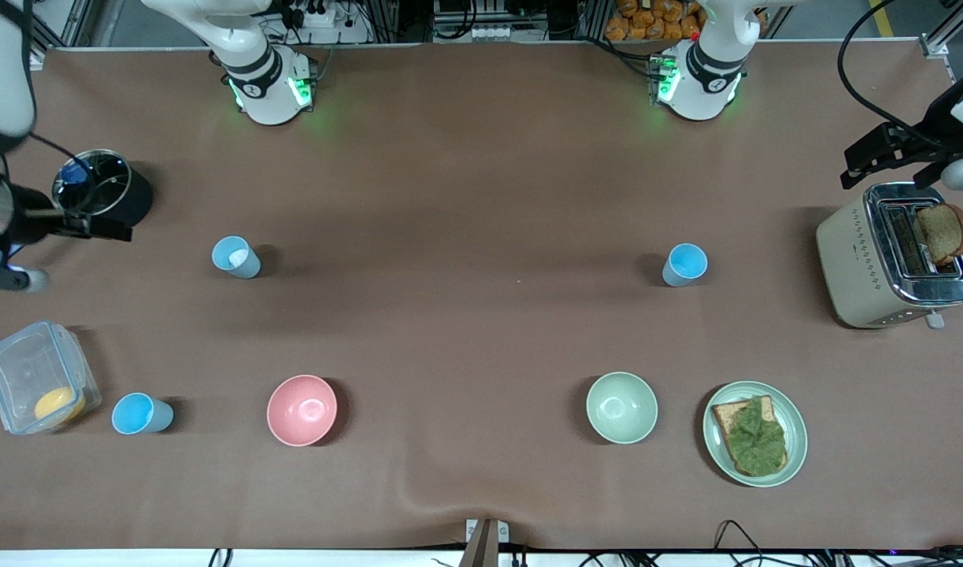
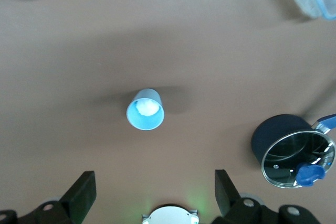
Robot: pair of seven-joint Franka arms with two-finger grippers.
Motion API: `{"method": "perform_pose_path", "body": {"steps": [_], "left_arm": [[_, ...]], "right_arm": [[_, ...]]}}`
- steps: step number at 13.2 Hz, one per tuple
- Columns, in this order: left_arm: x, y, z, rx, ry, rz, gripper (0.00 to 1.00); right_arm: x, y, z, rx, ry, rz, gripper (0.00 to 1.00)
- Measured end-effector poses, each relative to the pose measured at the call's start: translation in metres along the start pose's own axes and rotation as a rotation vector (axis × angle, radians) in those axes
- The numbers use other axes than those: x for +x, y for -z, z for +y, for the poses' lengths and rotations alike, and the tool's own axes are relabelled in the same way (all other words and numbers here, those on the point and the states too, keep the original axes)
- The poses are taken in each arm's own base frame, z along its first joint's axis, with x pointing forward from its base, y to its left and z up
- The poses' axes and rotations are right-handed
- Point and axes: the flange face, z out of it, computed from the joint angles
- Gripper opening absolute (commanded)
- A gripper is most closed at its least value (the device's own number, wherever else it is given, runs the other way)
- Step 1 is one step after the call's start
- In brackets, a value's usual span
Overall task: Stack blue cups with both arms
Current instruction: 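Reach the right gripper down to the blue cup beside the saucepan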
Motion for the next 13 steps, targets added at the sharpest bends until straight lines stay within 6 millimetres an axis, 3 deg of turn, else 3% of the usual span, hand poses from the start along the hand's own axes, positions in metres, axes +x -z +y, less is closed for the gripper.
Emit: {"method": "perform_pose_path", "body": {"steps": [3, 7, 13], "left_arm": [[0.0, 0.0, 0.0, 0.0, 0.0, 0.0, 1.0], [0.0, 0.0, 0.0, 0.0, 0.0, 0.0, 1.0], [0.0, 0.0, 0.0, 0.0, 0.0, 0.0, 1.0]], "right_arm": [[0.014, -0.06, 0.015, 0.007, -0.01, -0.064, 1.0], [0.012, -0.104, 0.013, 0.008, -0.007, -0.06, 1.0], [-0.001, -0.212, 0.0, 0.001, 0.024, 0.001, 1.0]]}}
